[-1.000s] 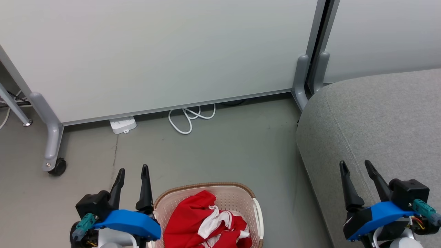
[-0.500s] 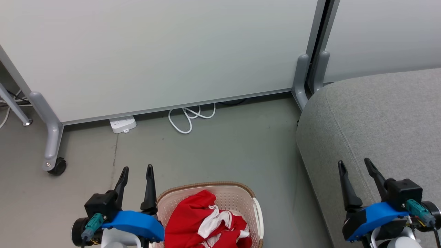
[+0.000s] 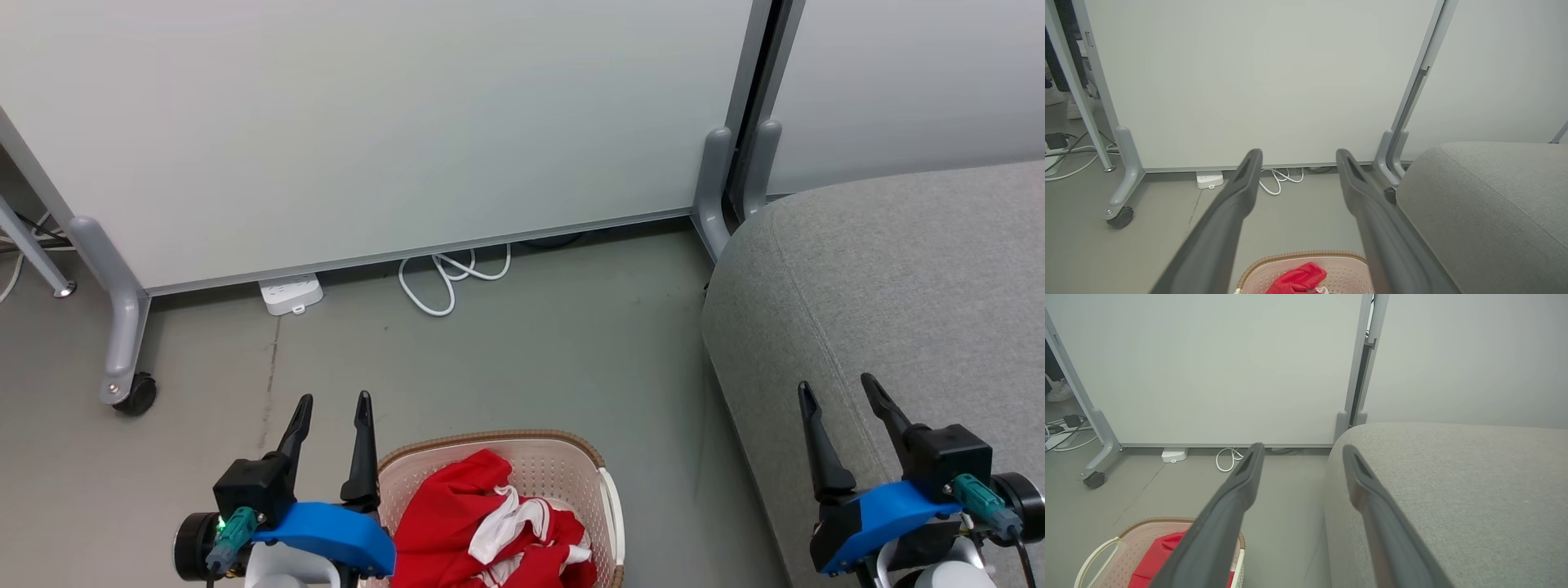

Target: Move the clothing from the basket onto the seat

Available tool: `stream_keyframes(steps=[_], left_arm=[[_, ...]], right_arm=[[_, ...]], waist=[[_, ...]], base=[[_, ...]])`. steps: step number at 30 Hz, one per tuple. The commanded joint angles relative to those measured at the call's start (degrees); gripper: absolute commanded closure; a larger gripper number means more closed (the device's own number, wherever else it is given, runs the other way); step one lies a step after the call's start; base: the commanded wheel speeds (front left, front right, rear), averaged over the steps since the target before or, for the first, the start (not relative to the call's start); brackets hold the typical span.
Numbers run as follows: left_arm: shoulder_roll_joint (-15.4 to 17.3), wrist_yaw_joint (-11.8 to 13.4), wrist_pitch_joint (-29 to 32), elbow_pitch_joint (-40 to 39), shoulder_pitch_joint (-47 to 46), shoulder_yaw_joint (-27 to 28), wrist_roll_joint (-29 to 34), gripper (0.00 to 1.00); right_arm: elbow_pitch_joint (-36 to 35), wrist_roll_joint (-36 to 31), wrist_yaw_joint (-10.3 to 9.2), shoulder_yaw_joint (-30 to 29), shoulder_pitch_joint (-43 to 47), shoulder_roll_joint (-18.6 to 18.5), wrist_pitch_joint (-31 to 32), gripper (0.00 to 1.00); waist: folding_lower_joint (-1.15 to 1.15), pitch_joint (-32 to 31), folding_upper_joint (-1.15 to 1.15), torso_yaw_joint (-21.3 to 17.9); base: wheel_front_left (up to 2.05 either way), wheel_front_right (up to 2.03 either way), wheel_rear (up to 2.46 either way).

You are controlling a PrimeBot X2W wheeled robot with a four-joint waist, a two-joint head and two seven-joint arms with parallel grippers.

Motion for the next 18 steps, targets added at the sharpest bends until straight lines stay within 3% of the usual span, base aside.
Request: stream_keyframes(steps=[1,18], left_arm=[[0.14,0.05,-0.3,0.06,-0.98,-0.16,-0.15,0.0],[0.17,-0.1,-0.3,1.98,-2.14,-0.76,0.09,0.0]], right_arm=[[-0.12,0.13,0.03,-0.07,0.0,-0.36,-0.3,0.0],[-1.1,1.08,0.03,1.52,-2.34,-0.33,-0.81,0.0]], waist=[[0.0,0.0,0.0,0.0],[0.0,3.96,0.0,-1.8]], base=[[0.0,0.0,0.0],[0.0,0.0,0.0]])
